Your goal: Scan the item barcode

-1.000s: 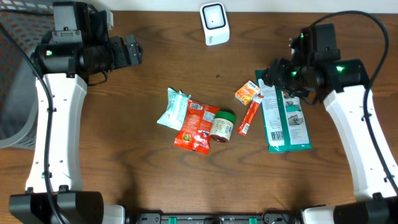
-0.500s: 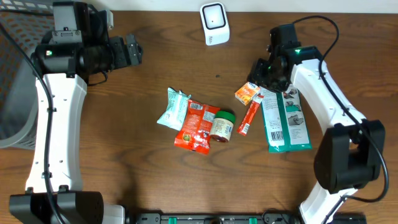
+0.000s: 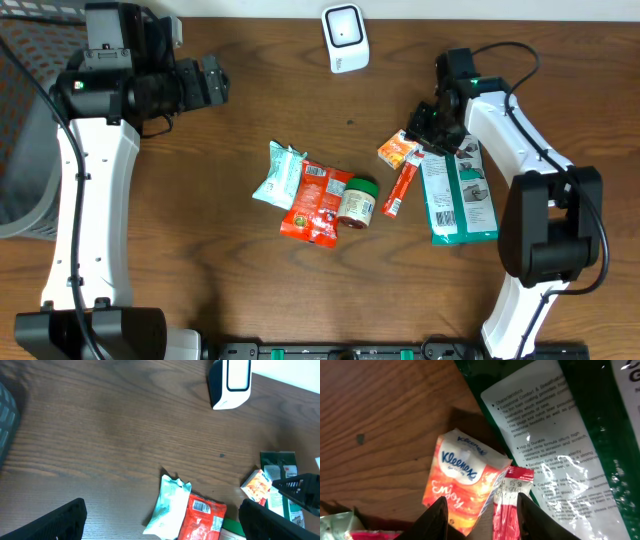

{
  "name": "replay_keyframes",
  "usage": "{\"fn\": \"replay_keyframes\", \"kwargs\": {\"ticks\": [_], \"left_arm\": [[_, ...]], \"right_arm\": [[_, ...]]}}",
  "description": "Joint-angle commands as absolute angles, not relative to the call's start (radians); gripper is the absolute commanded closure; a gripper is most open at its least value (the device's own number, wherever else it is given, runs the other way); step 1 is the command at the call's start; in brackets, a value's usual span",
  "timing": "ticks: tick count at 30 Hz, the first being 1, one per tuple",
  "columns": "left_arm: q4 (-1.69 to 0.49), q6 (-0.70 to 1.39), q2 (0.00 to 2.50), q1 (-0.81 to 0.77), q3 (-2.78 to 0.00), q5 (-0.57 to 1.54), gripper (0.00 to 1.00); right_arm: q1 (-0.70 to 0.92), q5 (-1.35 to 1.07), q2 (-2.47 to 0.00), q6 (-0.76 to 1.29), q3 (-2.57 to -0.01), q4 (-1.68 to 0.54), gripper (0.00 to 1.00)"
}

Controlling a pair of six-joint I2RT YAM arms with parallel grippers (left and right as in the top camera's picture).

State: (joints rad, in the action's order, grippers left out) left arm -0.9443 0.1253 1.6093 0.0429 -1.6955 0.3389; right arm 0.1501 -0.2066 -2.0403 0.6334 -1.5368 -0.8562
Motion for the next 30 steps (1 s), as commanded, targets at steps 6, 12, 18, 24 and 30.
{"fn": "replay_keyframes", "kwargs": {"ticks": [6,12,18,24,30], "left_arm": [[-0.949,0.116,1.614,0.043,-1.706,0.351,0.03],[-0.949,0.116,1.614,0.043,-1.706,0.351,0.03],[-0.949,0.116,1.614,0.043,-1.706,0.351,0.03],[-0.949,0.116,1.614,0.043,-1.706,0.351,0.03],[-0.949,0.116,1.614,0.043,-1.706,0.351,0.03]], "right_arm": [[0.152,-0.212,-2.076,0.651,-1.527,-0.834,0.67],[0.153,-0.211,-2.076,0.650,-1.516,-0.830,0.68],[0.169,-0.212,-2.076,0.651,-1.468,-0.784,0.67],[0.187,-0.211,-2.076,0.650,-1.451,-0.732,0.76],[0.192,-0.210,-2.076,0.650,-1.451,-0.715,0.86]]}}
